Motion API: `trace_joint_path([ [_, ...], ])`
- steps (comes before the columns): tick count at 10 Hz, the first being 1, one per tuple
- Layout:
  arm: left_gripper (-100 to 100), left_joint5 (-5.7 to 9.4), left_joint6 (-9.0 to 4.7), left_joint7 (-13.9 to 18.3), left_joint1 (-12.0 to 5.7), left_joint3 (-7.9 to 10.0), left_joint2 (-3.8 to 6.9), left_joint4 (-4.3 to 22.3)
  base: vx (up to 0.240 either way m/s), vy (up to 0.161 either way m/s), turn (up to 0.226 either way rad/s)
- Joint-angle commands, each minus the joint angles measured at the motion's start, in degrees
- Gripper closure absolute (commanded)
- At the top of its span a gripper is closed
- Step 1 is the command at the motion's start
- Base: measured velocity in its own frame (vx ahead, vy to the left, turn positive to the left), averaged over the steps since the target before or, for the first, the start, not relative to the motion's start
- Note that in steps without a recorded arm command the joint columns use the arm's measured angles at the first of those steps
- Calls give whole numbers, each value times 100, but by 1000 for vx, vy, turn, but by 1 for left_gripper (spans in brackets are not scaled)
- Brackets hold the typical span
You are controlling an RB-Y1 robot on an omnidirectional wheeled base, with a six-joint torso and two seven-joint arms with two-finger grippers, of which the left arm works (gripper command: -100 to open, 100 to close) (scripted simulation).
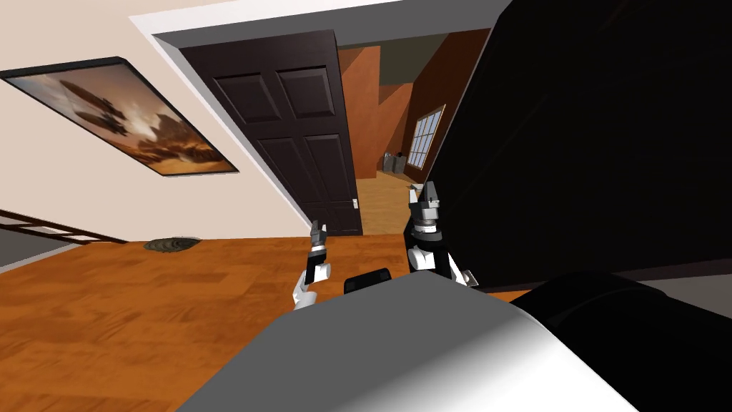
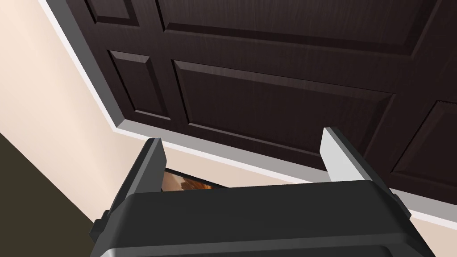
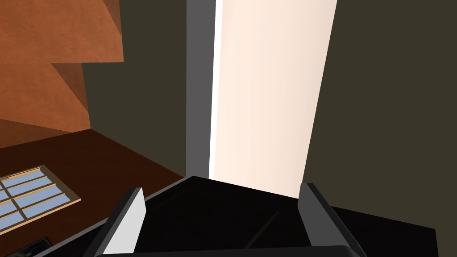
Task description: Pull the door open
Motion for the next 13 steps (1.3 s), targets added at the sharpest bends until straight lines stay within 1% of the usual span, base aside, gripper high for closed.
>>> trace_joint_path([
  [1, -100, 7, -56, -31, -120, -11, 1, 286, 115, -22, -68],
  [2, -100, 11, -90, -47, -191, -19, 2, 539, 115, -25, -57],
  [3, -100, 11, -90, -47, -191, -19, 2, 553, 73, -21, -12],
  [7, -100, 26, -224, -111, -471, -47, -9, 1332, 84, -25, -58],
  [10, -100, 37, -320, -156, -671, -67, -23, 1861, 117, -33, -53],
  [11, -100, 37, -320, -156, -671, -67, -23, 1888, 69, -15, -21],
  [12, -100, 41, -351, -171, -737, -73, -28, 2071, 55, -14, -39],
  [13, -100, 41, -351, -171, -737, -73, -28, 2071, 39, -5, -19],
])
